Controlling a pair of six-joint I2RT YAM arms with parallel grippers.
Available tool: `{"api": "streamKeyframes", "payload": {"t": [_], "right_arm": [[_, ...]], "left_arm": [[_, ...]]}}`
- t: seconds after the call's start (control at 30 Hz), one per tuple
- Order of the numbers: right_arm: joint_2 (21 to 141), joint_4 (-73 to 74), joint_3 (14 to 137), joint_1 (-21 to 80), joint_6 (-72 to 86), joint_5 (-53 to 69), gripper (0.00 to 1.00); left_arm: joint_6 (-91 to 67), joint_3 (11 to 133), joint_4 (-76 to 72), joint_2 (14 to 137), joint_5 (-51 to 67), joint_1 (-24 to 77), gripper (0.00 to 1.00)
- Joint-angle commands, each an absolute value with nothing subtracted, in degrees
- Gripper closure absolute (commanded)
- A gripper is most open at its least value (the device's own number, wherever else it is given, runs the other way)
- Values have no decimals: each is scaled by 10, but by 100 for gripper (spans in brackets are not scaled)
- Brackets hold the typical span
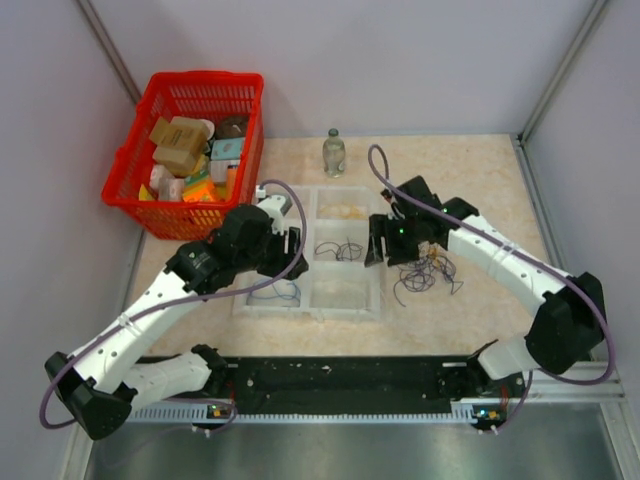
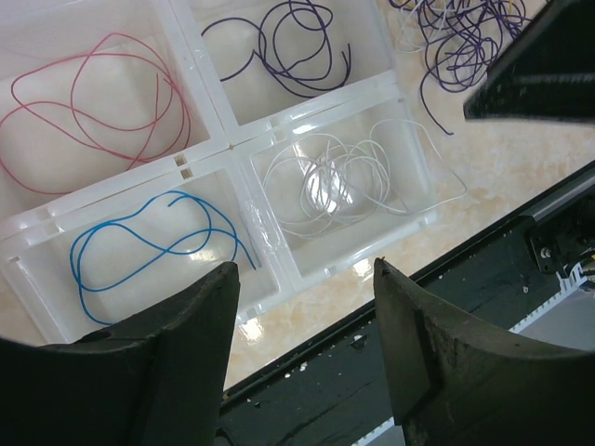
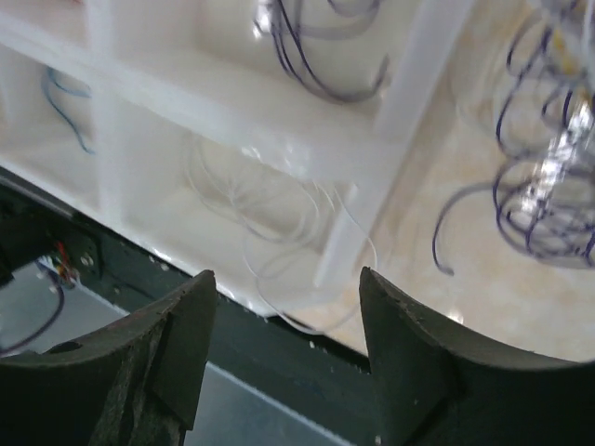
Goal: Untangle the cables
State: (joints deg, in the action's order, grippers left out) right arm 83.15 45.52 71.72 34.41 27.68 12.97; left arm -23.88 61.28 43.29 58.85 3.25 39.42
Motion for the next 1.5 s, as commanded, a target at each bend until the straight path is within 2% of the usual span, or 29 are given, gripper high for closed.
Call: {"api": "streamKeyframes", "payload": {"t": [0.0, 0.23, 0.4, 0.63, 0.77, 0.9, 1.0, 1.13, 1.33, 1.47], "right_arm": [[795, 524, 601, 332, 298, 205, 37], [780, 457, 501, 259, 395, 299, 37], [816, 377, 461, 243, 446, 374, 41], [846, 330, 440, 241, 491, 396, 46], [848, 318, 431, 241, 499, 403, 56], [853, 306, 438, 241, 497, 413, 72], [854, 306, 455, 242, 490, 416, 80], [882, 304, 499, 257, 472, 419, 98], [946, 320, 612, 313, 434, 372, 100], [996, 359, 669, 351, 393, 269, 100]], "left_arm": [[-232, 616, 403, 598, 46, 392, 36], [-230, 622, 402, 614, 63, 392, 36], [-222, 633, 410, 622, 69, 393, 36], [-218, 640, 423, 622, 69, 393, 36], [-217, 639, 424, 621, 69, 392, 36], [-215, 636, 424, 622, 71, 393, 37], [-214, 635, 424, 621, 70, 393, 37], [-215, 630, 419, 620, 71, 393, 37], [-216, 628, 415, 614, 62, 392, 37], [-220, 624, 413, 608, 57, 393, 37]]}}
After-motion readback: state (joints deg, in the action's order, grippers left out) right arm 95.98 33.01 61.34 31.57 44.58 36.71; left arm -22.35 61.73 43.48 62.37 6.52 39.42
